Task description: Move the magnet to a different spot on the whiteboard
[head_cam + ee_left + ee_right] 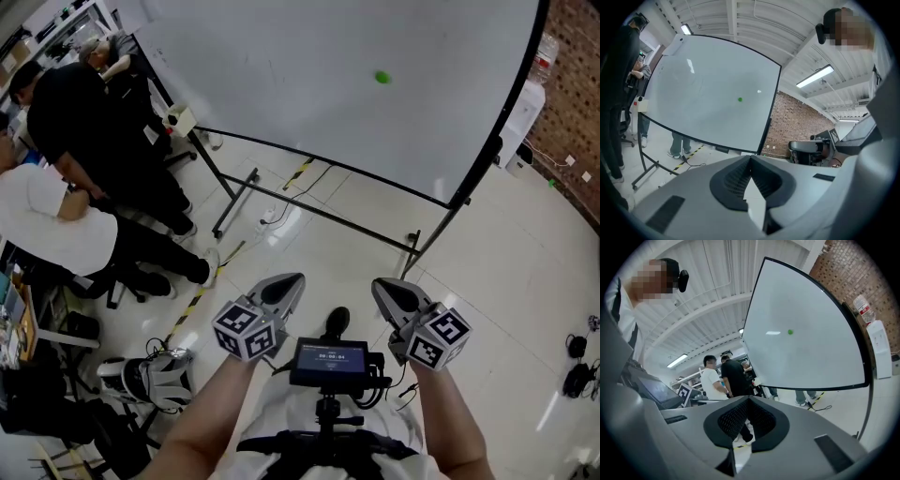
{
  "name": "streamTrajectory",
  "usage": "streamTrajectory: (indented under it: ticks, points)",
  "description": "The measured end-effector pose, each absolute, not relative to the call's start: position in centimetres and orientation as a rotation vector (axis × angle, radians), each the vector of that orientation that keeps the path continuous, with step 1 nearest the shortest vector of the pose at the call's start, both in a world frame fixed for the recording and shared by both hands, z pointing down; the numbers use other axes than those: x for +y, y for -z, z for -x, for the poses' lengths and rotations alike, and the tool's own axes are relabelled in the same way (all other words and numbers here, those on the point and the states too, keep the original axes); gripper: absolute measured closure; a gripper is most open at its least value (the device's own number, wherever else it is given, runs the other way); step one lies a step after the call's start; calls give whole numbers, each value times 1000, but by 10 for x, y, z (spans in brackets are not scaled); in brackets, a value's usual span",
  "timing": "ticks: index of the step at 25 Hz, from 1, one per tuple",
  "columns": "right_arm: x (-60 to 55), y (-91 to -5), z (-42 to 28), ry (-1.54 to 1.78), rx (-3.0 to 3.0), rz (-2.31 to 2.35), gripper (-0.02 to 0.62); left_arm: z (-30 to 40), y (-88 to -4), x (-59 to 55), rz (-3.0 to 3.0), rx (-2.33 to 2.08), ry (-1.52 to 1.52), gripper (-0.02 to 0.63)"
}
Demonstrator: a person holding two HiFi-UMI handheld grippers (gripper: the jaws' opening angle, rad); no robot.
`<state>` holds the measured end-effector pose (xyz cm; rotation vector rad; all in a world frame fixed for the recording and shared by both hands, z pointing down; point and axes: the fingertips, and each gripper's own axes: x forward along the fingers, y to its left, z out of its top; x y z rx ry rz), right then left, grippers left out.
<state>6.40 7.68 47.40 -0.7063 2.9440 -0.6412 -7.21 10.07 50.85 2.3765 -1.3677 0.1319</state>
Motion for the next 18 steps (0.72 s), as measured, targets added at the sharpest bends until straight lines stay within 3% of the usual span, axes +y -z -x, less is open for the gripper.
streamTrajectory:
  ticks: [18]
  points:
    - [-23, -481, -90, 698, 2886, 991, 566, 46, -501, -15, -2485, -1203, -175, 578]
